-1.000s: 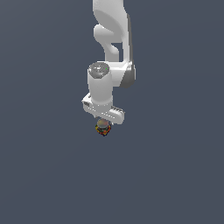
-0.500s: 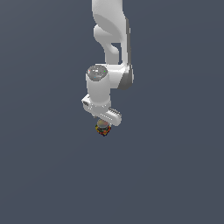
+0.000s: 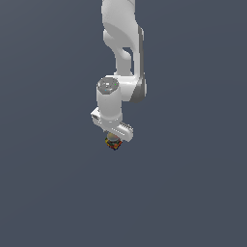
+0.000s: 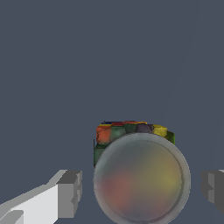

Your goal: Pick up the object and move it to a goal position.

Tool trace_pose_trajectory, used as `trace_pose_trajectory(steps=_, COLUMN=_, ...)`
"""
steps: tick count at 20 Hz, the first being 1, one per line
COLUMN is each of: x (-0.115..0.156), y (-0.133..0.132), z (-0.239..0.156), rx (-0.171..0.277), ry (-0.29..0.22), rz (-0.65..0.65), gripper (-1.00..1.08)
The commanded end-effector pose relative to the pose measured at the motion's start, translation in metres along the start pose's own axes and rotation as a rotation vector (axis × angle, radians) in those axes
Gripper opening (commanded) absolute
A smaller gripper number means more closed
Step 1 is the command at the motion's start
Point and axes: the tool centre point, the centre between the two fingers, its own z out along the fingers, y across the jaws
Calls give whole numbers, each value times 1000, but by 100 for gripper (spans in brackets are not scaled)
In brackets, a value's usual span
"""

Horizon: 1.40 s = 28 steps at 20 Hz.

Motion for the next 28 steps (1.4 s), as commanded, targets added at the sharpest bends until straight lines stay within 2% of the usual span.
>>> trace_pose_trajectory(steps=1, x=-1, y=1, z=13, rx=-1, ry=-1, rz=2, gripper=100)
trace_pose_trajectory(steps=9, x=0, y=0, z=31, rx=-1, ry=-1, rz=3, gripper=100)
trace_pose_trajectory(steps=10, x=0, y=0, z=31, rx=-1, ry=-1, rz=3, gripper=-100)
trace_pose_trajectory(steps=22, x=0, y=-1, z=29, rx=0, ry=-1, rz=2, gripper=-100)
trace_pose_trajectory(steps=28, x=6, y=-8, z=16, rx=0, ry=-1, rz=2, gripper=-100)
